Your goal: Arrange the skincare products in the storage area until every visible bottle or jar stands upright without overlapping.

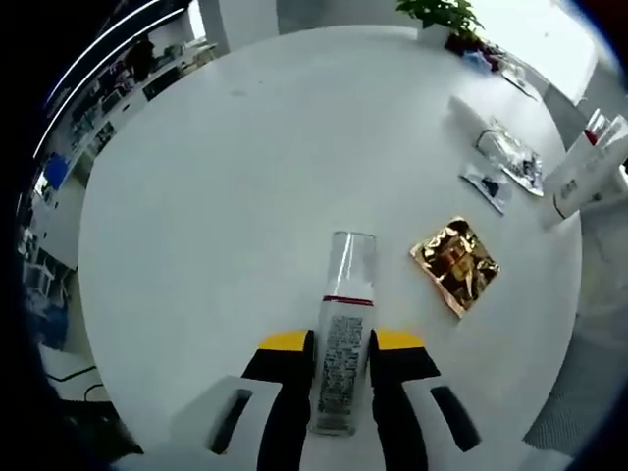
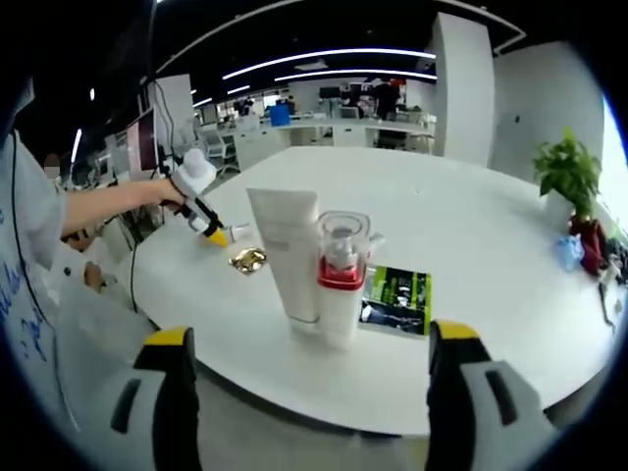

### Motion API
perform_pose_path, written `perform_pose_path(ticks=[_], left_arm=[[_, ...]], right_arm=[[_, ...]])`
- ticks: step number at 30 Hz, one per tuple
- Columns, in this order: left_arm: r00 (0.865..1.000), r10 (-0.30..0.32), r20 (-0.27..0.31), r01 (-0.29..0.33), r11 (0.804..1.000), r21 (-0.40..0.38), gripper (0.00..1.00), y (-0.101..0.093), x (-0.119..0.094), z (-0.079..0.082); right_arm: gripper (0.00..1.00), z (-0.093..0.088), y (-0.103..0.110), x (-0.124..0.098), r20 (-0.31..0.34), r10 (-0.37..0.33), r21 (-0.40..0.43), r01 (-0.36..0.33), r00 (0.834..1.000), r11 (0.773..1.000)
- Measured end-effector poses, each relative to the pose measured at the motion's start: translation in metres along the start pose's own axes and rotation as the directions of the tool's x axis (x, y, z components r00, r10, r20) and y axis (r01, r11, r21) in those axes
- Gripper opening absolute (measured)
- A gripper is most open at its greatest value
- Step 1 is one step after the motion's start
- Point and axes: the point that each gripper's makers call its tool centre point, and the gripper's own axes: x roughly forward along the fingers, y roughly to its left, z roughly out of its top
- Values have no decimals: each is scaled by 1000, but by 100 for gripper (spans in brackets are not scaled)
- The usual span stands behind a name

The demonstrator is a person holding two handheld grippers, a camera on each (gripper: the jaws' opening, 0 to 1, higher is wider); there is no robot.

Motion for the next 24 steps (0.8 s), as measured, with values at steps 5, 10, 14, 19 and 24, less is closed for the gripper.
perform_pose_path(ticks=[5,10,14,19,24], left_arm=[[1000,5,5,-5,999,45,17,-6,-1,-1],[1000,8,21,-9,998,67,17,-14,-4,-3],[999,-4,35,2,998,58,17,-19,-7,-5],[997,-12,75,8,999,47,17,-29,-18,-2],[994,-35,103,31,999,42,17,-43,-24,0]], right_arm=[[98,-1,4,2,-5,7,-5,-7,1000,1000],[98,-1,6,2,5,14,-1,-14,1000,1000],[96,-5,8,1,-1,19,16,-19,1000,1000],[95,-4,12,1,16,38,38,-39,999,999],[91,-4,18,2,29,70,72,-72,997,995]])
